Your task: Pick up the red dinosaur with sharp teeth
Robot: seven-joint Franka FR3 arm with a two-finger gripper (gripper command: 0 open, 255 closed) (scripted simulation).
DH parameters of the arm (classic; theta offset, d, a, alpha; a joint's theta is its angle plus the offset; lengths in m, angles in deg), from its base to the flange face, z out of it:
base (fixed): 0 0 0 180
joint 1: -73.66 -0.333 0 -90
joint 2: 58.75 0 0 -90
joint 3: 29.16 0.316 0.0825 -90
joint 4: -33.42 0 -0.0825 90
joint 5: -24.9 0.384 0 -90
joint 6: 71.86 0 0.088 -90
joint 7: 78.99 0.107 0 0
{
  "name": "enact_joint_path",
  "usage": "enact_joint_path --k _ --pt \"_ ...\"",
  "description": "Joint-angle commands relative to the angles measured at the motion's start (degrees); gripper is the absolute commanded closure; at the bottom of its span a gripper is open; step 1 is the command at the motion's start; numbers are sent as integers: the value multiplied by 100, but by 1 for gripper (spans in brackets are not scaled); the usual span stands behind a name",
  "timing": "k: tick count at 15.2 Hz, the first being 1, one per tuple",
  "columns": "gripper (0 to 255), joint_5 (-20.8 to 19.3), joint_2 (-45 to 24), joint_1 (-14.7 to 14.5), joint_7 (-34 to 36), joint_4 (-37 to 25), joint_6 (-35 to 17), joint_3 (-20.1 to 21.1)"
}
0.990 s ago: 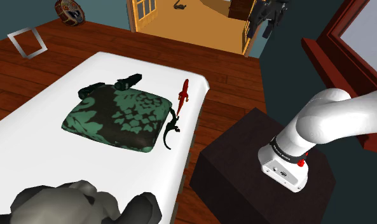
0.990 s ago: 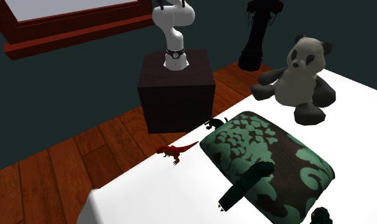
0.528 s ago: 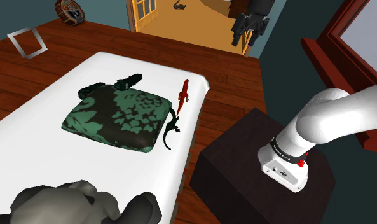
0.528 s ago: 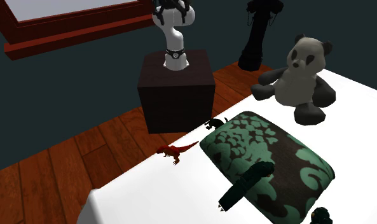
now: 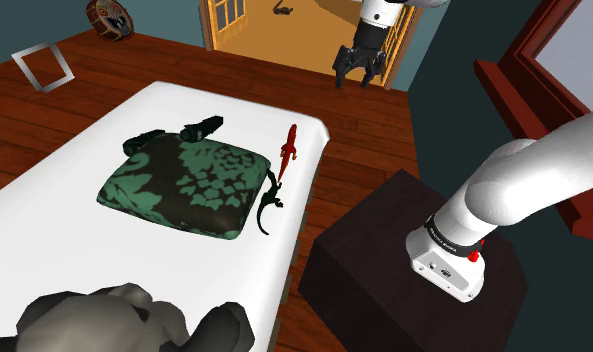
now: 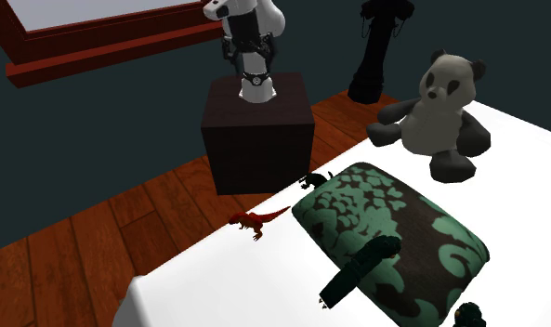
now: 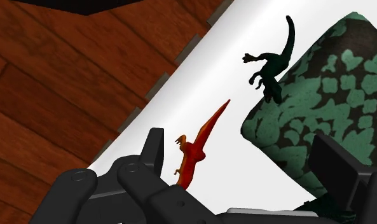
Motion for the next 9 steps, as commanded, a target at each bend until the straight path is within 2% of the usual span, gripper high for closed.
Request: enact_joint_path --k 1,9 --pt "0 51 -389 1 45 -117 -260 -6" --pt "0 318 -2066 12 119 -729 -1220 -63"
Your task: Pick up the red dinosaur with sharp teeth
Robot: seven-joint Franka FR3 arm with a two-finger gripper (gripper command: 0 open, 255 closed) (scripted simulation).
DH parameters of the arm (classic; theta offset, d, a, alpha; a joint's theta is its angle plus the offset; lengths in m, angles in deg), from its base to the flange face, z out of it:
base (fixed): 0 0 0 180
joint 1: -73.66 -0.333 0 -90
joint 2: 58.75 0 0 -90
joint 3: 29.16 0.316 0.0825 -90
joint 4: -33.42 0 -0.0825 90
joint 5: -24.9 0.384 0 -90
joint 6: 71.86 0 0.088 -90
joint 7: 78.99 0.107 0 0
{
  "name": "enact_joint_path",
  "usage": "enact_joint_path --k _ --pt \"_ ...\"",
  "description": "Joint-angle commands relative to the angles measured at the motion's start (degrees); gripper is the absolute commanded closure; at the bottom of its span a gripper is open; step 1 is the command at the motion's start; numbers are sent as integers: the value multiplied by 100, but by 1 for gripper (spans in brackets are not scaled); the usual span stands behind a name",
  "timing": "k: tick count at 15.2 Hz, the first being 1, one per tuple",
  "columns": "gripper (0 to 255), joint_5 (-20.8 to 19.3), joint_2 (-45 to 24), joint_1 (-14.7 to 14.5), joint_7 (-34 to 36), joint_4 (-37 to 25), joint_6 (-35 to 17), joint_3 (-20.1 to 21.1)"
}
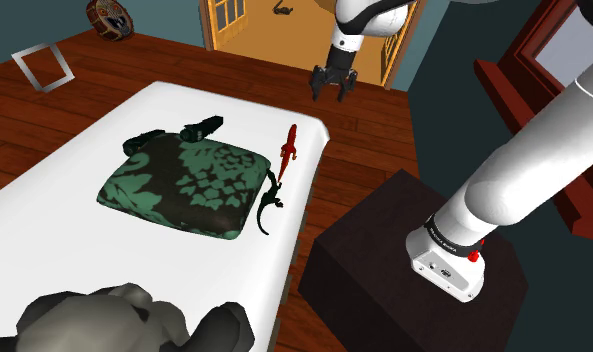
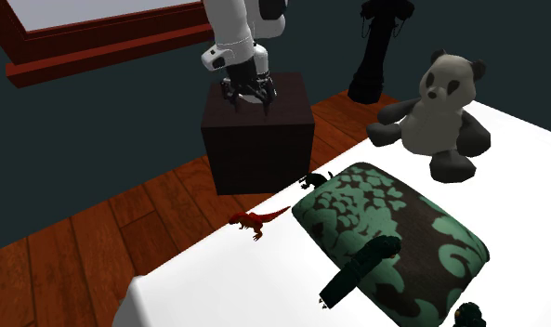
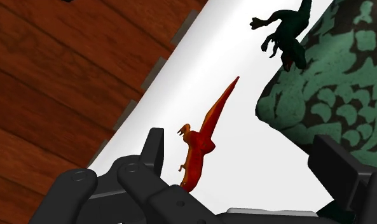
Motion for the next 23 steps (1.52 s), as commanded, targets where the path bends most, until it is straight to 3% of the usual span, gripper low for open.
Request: enact_joint_path --k 1,12,23 --pt "0 77 -444 13 3 -219 -201 -19" --pt "0 516 -2862 161 90 -1867 -809 -27" --pt "0 743 -5243 414 389 -4267 -667 4"
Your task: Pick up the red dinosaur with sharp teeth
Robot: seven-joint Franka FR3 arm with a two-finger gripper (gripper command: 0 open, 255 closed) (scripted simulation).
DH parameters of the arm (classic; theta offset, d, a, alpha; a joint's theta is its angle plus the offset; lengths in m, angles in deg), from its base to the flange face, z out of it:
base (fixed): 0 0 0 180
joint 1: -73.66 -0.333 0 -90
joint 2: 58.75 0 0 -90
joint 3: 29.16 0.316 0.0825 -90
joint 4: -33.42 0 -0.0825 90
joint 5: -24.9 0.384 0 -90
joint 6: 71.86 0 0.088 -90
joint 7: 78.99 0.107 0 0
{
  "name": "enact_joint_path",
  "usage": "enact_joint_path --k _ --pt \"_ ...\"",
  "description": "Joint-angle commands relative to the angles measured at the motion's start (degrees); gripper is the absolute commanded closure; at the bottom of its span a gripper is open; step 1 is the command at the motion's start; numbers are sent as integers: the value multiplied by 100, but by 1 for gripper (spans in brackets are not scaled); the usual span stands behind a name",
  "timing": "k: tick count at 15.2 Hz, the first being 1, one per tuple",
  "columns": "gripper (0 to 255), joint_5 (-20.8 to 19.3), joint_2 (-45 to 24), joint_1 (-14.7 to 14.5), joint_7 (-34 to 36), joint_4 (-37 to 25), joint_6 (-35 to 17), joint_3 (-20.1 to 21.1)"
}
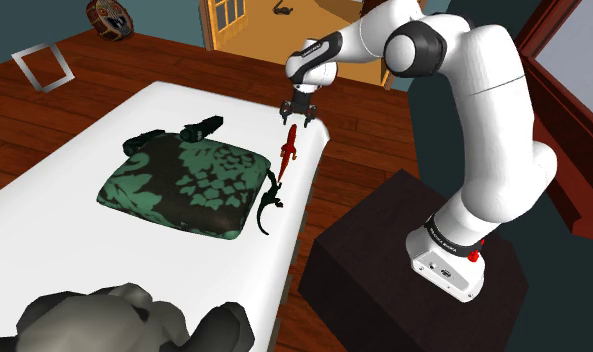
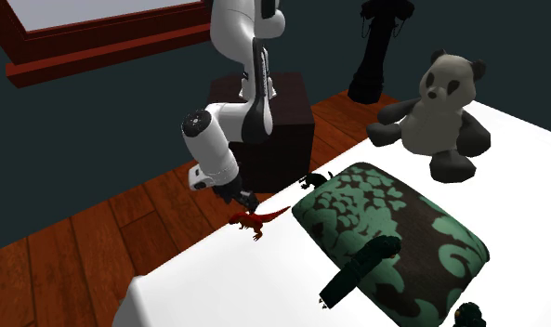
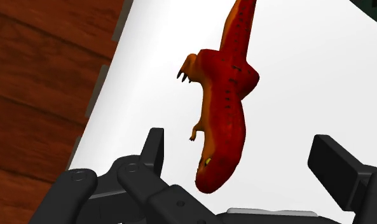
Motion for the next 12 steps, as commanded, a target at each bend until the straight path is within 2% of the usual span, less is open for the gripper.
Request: enact_joint_path --k 1,9,10,12 --pt "0 10 -265 20 35 -295 30 9" --pt "0 54 -656 46 -28 -444 -210 53" --pt "255 54 -658 42 -23 -449 -208 54" --pt "255 53 -666 42 -21 -459 -206 54"
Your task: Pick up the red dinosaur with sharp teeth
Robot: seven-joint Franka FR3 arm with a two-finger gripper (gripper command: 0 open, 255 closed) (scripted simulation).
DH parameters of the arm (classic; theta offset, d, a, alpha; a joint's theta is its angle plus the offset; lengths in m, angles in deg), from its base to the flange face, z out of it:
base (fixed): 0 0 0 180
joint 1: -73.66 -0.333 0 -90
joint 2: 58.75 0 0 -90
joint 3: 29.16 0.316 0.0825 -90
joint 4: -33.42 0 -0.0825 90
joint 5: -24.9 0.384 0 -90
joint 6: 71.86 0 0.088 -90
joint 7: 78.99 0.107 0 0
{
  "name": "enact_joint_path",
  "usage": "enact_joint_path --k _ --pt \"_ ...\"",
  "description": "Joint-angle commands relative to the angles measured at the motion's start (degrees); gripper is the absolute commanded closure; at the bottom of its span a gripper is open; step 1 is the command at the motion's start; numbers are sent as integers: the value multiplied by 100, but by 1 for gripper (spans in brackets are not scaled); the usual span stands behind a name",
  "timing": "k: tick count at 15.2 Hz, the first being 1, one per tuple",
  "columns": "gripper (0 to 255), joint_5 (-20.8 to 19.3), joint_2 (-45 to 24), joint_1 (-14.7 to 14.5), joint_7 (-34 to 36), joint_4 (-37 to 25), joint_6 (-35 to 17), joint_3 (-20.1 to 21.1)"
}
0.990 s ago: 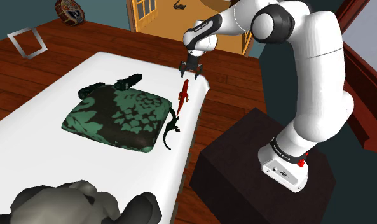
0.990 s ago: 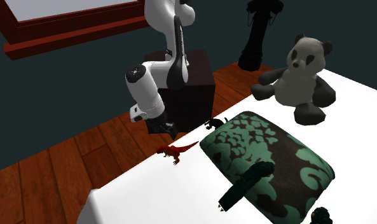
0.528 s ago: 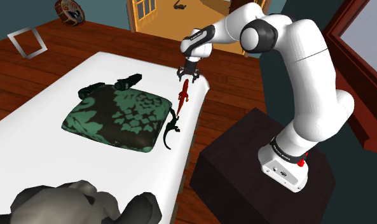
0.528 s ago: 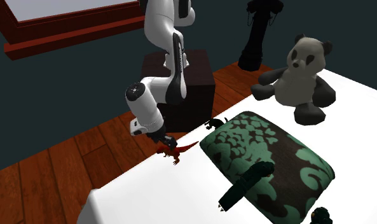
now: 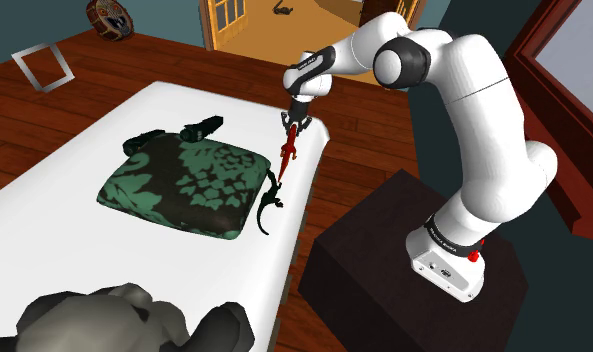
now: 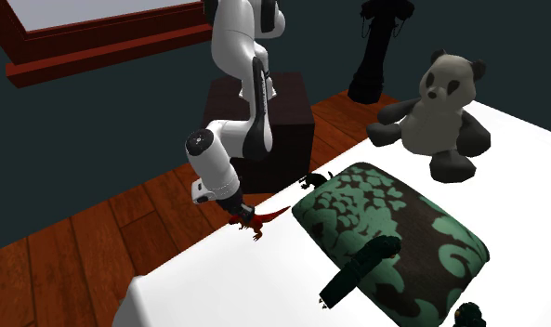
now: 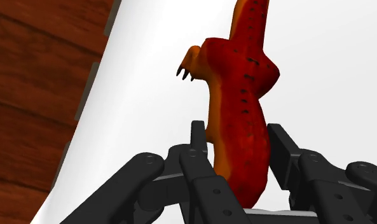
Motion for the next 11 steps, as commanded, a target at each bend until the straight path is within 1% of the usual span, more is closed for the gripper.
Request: enact_joint_path --k 1,7,11 --pt "255 1 -6 -1 -1 0 -1 2" --pt "255 2 3 2 -6 14 -6 2" --pt "255 -24 245 -14 30 112 136 -25"
